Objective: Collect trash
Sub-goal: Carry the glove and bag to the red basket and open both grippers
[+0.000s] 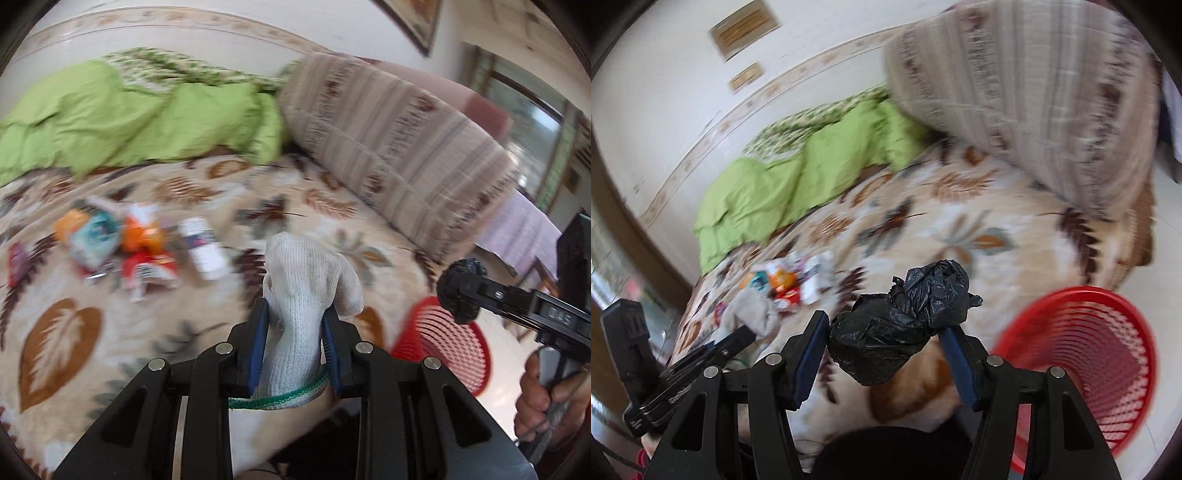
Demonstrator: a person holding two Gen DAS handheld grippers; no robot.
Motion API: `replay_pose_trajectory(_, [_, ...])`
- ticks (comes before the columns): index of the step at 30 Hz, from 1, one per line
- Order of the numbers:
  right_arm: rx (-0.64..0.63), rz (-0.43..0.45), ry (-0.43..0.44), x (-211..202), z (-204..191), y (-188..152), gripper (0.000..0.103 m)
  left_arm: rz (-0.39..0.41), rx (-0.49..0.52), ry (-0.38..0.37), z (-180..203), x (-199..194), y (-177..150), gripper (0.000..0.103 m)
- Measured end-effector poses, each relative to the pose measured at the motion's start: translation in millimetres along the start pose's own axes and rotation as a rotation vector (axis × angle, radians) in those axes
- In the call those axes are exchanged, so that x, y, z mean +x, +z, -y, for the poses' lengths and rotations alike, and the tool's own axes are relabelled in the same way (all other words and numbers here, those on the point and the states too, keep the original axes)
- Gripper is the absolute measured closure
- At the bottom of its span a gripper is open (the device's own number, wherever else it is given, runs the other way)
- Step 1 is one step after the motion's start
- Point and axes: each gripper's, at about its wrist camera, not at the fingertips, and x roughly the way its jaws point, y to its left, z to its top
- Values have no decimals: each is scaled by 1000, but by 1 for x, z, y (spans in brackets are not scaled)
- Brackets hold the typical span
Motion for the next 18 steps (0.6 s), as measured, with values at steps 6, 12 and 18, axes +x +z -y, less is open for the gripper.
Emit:
replay_pose_trajectory(6, [139, 48, -125, -42, 78, 5, 38, -113, 91, -179, 87, 39, 6, 76])
replay_pose_trajectory(12, [222, 73, -172, -62, 118, 4, 36, -211, 186, -264, 157, 76, 0, 74])
replay_pose_trajectory(18, [247, 77, -203, -71, 132, 5, 31, -241, 200, -285, 180, 89, -3, 45])
